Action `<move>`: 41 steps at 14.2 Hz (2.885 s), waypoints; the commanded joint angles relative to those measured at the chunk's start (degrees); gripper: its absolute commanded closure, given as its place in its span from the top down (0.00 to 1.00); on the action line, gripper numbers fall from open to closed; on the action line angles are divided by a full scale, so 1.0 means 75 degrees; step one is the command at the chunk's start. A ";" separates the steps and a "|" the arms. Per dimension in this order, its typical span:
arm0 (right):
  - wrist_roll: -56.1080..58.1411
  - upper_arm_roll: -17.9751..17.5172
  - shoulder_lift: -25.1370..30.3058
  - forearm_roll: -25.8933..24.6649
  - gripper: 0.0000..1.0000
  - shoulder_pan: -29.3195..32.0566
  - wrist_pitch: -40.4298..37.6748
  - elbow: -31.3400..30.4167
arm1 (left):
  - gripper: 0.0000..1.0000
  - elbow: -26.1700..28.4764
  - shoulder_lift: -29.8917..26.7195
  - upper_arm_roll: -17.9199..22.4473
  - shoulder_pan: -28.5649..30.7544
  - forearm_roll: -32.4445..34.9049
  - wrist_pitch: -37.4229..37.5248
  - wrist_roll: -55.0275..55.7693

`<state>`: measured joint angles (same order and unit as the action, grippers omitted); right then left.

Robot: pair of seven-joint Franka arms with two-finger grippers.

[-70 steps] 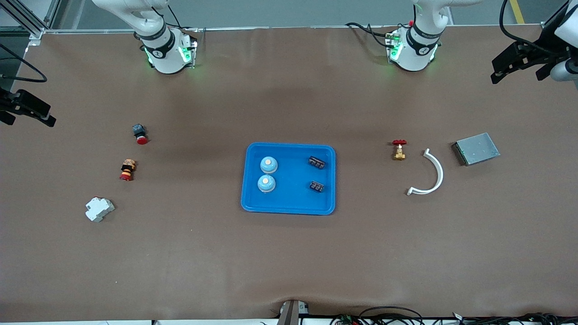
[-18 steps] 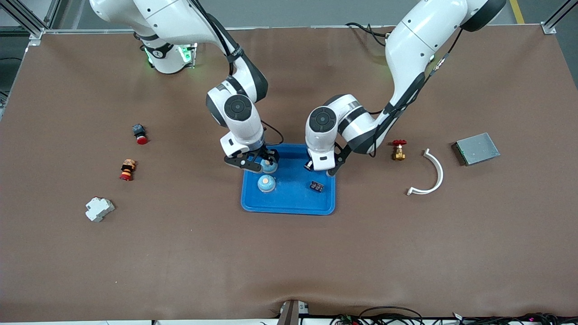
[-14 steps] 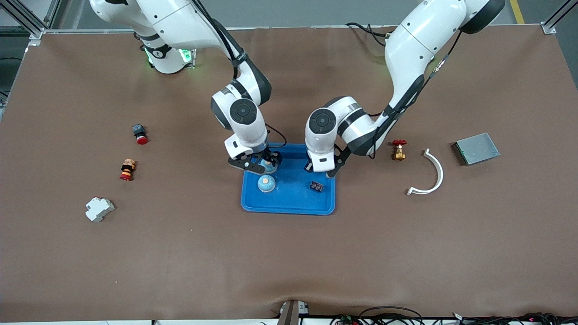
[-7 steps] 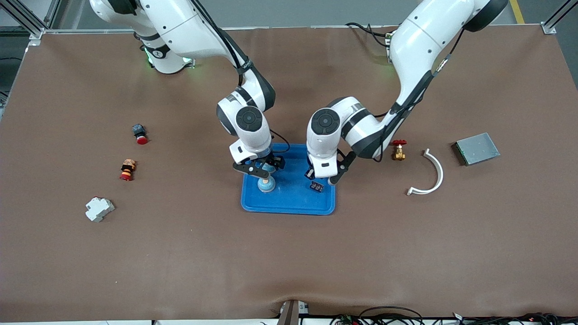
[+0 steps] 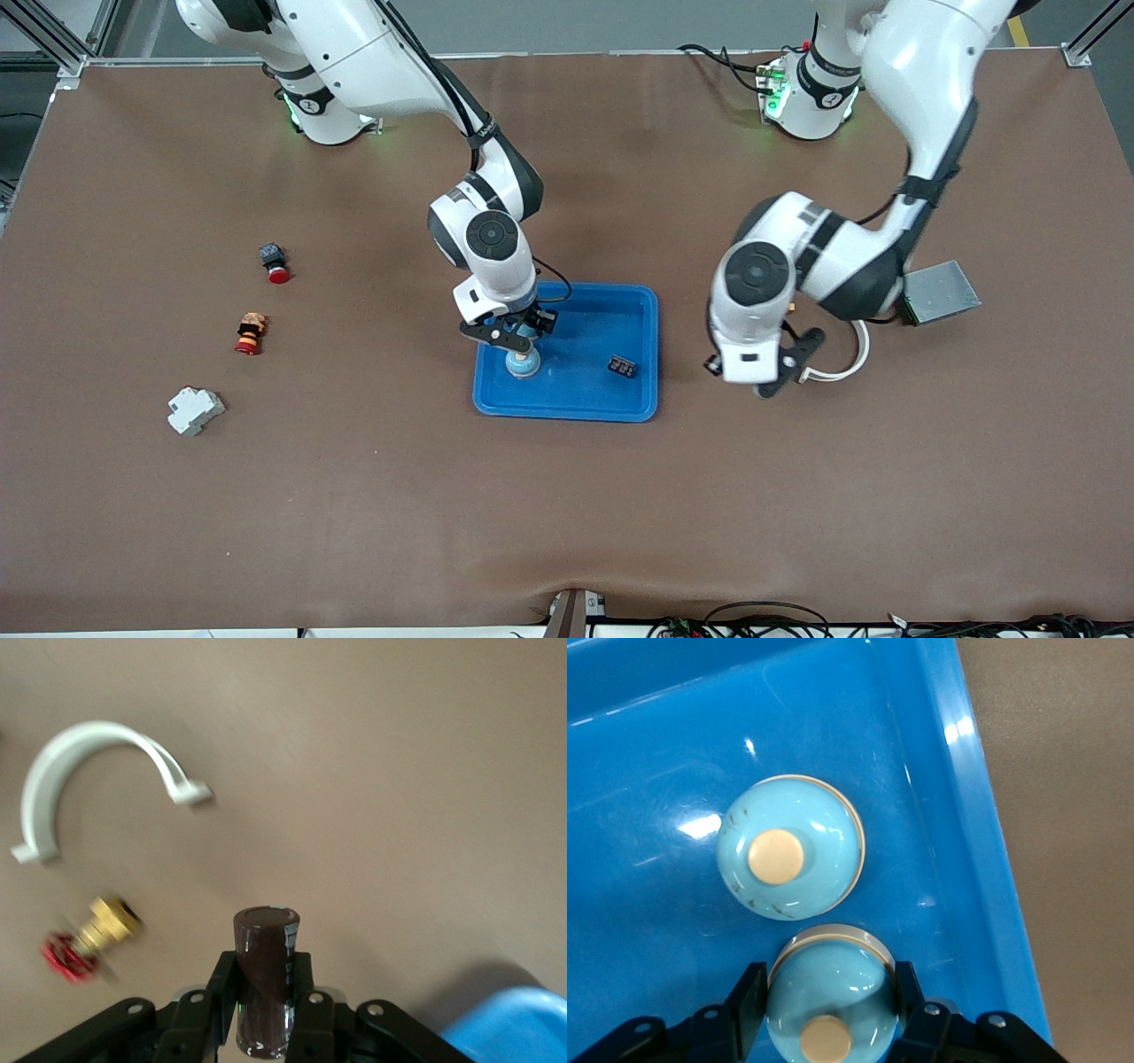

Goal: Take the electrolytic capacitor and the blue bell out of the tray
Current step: 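Carry the capacitor toward the white arc while the right gripper lifts the bell, then lower the capacitor by the white arc while the right gripper carries the bell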

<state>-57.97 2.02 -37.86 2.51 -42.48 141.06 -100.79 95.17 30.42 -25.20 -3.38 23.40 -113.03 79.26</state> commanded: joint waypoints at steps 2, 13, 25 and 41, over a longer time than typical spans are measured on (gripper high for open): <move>-0.0251 0.0094 -0.0073 0.0052 0.00 -0.0243 -0.0093 0.0196 | 0.00 0.0856 -0.0365 -0.0214 0.1023 0.0008 -0.0034 -0.0923; 0.2708 0.0105 0.1834 0.0123 0.00 0.0939 -0.2870 0.0304 | 0.00 0.2627 -0.0342 -0.0250 0.2443 0.0442 -0.1476 -0.1545; 0.7539 0.0117 0.4719 0.0146 0.00 0.3365 -0.1913 -0.3598 | 1.00 0.2476 0.0010 -0.0203 0.2408 0.0442 -0.1370 -0.1510; 0.9955 0.0094 0.3362 0.0205 0.00 0.4925 0.1287 -0.4784 | 1.00 -0.0217 0.0594 -0.1023 0.0618 -0.0987 -0.1370 0.2281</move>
<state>15.32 3.65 -10.82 2.56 -6.50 147.70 -135.82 99.07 31.19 -33.15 4.33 17.68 -123.77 91.20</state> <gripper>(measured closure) 0.370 0.000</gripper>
